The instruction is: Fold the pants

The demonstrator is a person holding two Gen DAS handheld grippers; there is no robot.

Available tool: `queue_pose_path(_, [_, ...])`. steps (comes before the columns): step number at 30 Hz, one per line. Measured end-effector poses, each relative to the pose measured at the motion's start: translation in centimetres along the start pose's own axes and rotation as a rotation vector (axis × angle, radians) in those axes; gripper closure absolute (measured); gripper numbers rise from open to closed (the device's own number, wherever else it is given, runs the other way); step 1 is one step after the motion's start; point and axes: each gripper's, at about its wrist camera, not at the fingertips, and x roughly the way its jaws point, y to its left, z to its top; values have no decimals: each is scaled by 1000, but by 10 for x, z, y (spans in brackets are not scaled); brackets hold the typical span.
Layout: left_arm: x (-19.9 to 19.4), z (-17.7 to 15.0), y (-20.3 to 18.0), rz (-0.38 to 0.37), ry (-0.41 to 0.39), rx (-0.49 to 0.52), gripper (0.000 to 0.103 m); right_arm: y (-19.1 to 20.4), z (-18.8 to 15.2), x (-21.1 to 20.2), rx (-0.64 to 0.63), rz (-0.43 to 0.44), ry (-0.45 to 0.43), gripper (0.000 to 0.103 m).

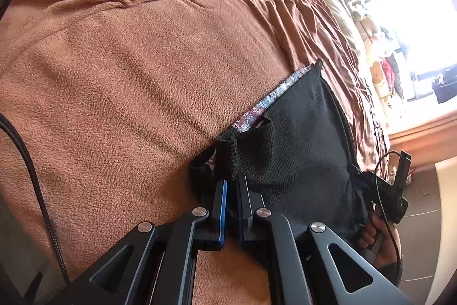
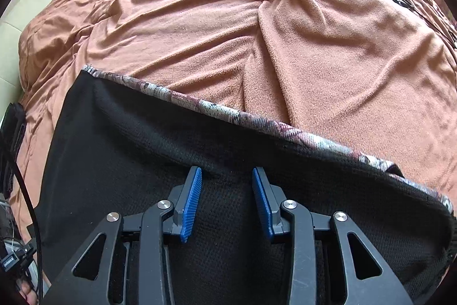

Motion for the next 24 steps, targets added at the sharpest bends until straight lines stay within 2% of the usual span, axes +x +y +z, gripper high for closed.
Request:
queue_pose_path(5, [-7,5,1,0,-10,7,88,5,13,12,-9,-39,-19,81])
queue_pose_path(7, [-11,6,2,-2,-23,9,82,6,18,15,-14,-45,-26,84])
queue_pose_path(9, [-15,7,3,-1,-38,12,69,7,22,19,-21,-51,-29,85])
queue_pose_path(11, [-16,9,3,5,-43,13,65,7,26,22,-15,-52,-27,85])
queue_pose_path(15, [-14,11,-1,-11,-34,18,62,4,31,14,13,-24,-2,85])
queue_pose_path(18, [-7,8,-6,-23,-19,31,60,1,23,-9,23,21,-23,84])
queue_pose_path(22, [4,3,-12,-33,-15,62,60,6,2,-37,-20,58,-35,84])
queue_pose_path(23, [7,1,-13,-26,-16,80,71,9,-4,-42,-34,60,-35,84])
queue_pose_path(24, [9,0,-12,-8,-12,83,96,11,-10,-47,-44,65,-34,84])
